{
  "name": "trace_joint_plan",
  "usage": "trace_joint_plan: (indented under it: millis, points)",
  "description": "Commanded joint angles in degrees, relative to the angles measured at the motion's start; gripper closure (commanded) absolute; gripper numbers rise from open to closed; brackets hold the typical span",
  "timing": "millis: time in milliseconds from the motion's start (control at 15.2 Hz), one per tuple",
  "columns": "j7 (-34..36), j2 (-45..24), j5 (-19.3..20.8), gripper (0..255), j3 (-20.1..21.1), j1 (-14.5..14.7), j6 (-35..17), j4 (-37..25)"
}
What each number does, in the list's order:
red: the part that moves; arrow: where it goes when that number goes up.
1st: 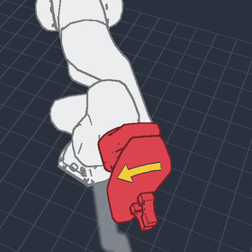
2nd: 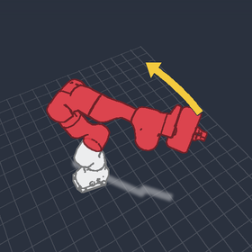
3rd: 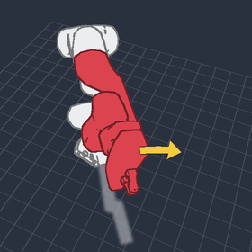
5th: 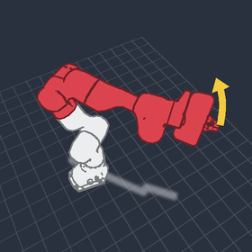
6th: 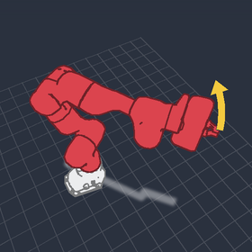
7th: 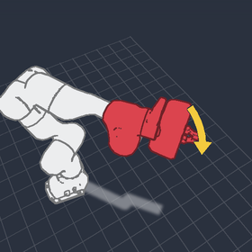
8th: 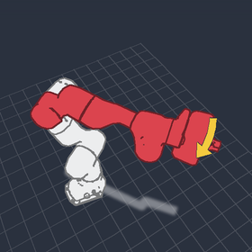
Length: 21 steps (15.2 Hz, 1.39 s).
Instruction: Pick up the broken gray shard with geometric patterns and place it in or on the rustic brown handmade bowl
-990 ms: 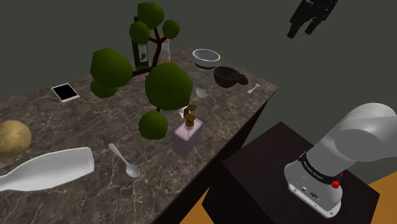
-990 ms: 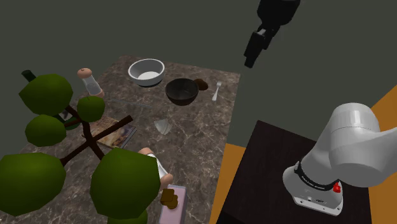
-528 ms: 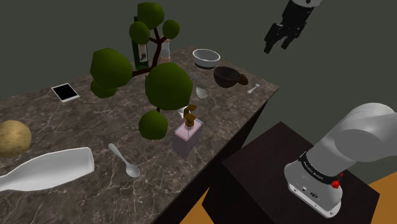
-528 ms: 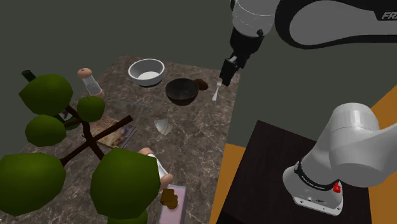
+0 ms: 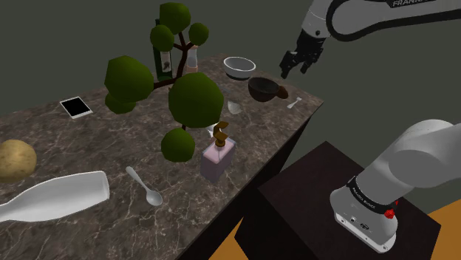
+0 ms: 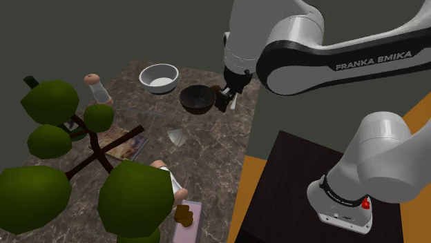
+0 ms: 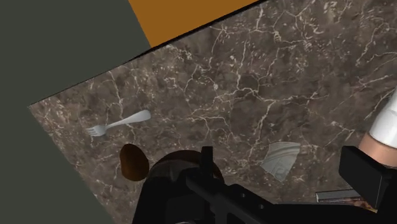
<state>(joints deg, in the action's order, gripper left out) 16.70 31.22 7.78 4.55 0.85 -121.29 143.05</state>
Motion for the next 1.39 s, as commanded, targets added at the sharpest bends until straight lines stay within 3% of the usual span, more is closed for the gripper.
trace_joint_plan:
  millis: [0,462,858,1320]
  points:
    - [1.3,-4.3,0.7,0,0.6,-0.4,-4.7,-0.1]
    - [7.7,-19.0,5.3,0,3.2,-2.0,-17.9,-2.2]
    - [15.7,-32.9,13.2,0,4.6,-3.2,-26.2,-7.8]
    - [25.2,-49.2,23.3,0,2.3,-0.9,-31.7,-18.3]
